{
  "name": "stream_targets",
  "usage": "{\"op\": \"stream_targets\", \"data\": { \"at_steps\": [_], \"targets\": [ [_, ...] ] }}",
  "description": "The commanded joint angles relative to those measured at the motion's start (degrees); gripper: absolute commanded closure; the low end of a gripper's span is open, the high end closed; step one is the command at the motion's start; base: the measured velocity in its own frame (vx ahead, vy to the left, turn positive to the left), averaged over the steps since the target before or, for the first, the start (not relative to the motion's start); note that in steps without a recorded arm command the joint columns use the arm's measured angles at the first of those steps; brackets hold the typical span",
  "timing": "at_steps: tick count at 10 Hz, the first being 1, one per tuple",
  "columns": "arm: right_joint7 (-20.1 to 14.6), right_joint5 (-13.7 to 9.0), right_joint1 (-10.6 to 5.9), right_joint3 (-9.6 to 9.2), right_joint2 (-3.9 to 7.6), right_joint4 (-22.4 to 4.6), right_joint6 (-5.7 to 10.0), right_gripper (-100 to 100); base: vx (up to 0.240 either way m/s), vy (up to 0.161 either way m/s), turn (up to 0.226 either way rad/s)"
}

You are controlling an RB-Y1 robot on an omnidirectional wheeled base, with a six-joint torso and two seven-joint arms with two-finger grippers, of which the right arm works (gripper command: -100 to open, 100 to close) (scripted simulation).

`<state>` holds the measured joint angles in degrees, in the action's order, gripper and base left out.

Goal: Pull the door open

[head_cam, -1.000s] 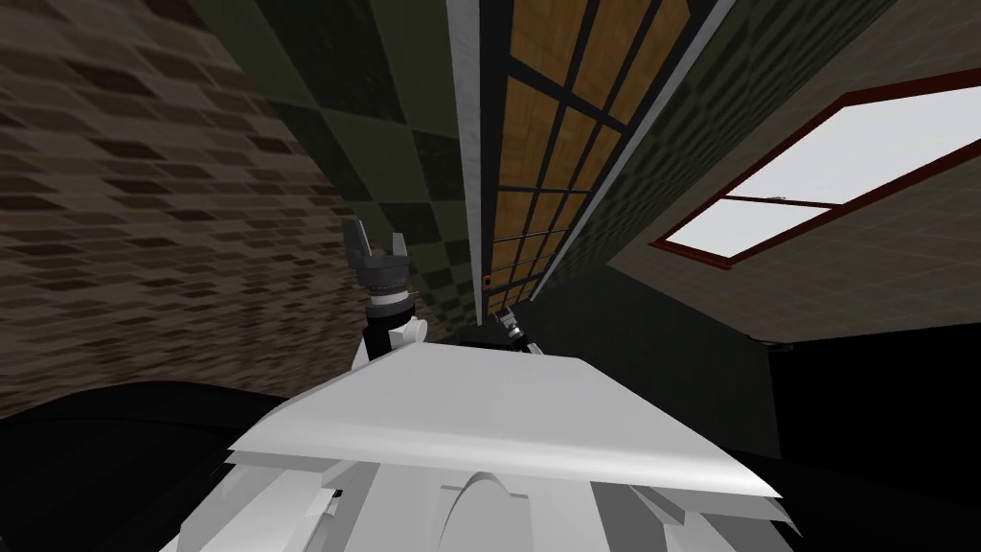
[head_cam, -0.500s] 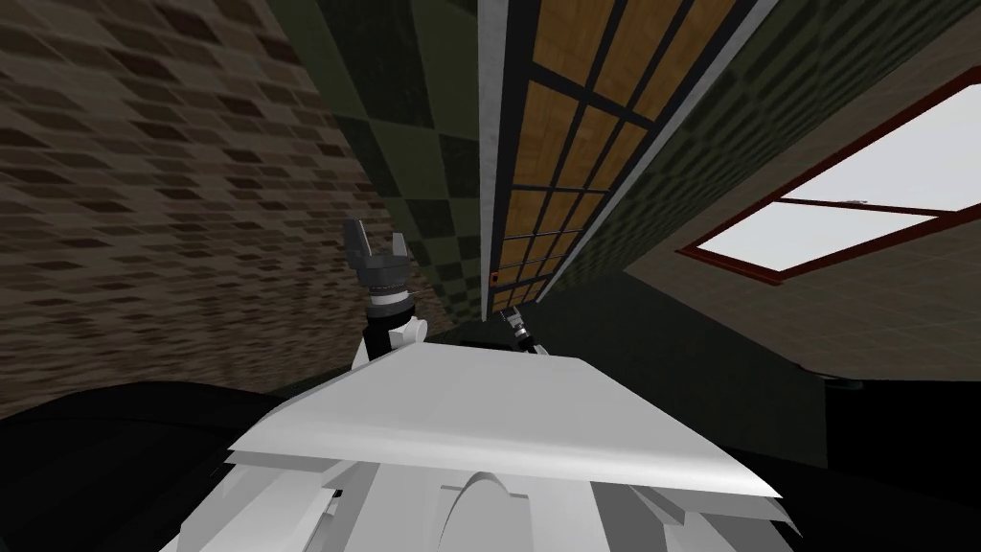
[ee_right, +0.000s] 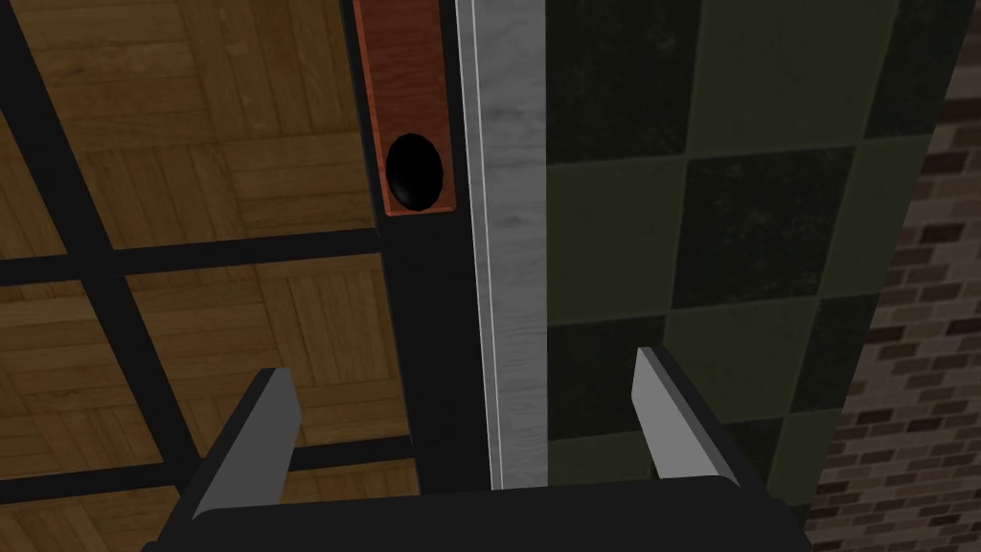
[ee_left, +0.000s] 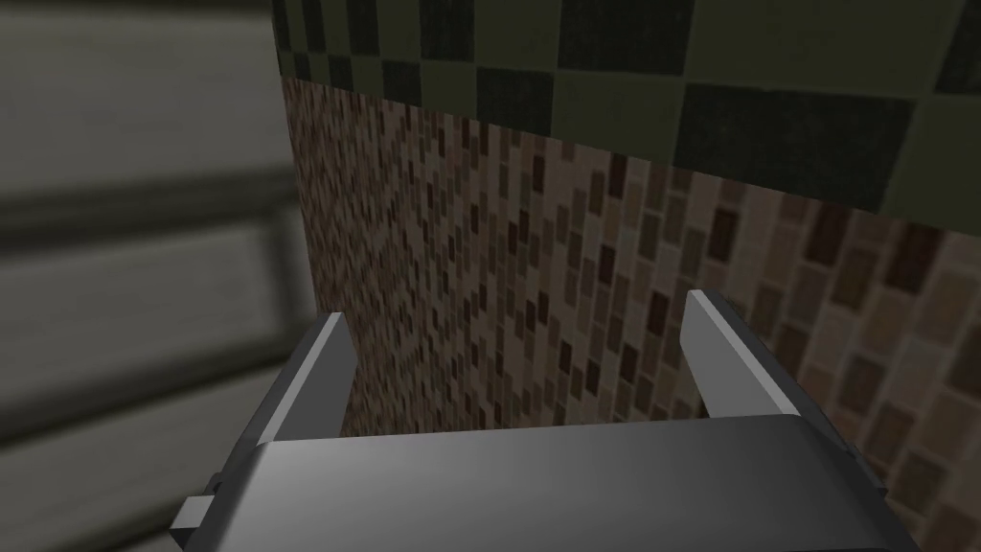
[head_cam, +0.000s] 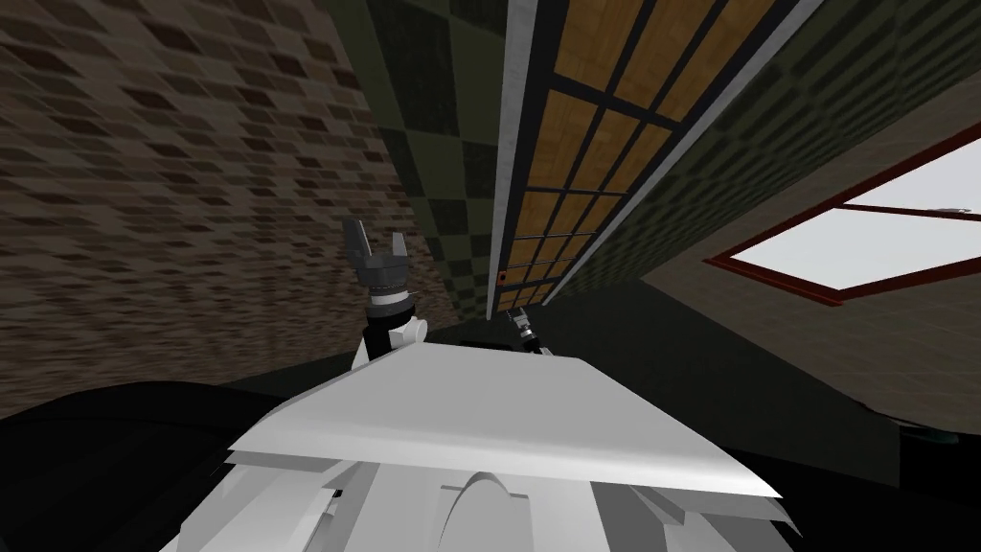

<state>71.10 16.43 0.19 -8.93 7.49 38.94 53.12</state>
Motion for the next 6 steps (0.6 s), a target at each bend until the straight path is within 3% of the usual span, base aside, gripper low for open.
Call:
{"op": "stream_targets", "data": {
  "at_steps": [1, 3, 5, 6],
  "targets": [
    [0.3, -2.3, 0.20, 0.21, 1.12, -0.1, 0.07, -100, -0.038, 0.031, 0.221],
    [0.3, -2.3, 0.20, 0.21, 1.12, -0.1, 0.07, -100, -0.021, 0.012, 0.007],
    [1.2, -6.6, 0.08, 0.73, 2.91, -1.3, 0.53, -100, -0.013, 0.032, 0.308],
    [1.2, -6.7, 0.08, 0.73, 2.91, -1.3, 0.53, -100, -0.005, 0.021, 0.059]
  ]
}}
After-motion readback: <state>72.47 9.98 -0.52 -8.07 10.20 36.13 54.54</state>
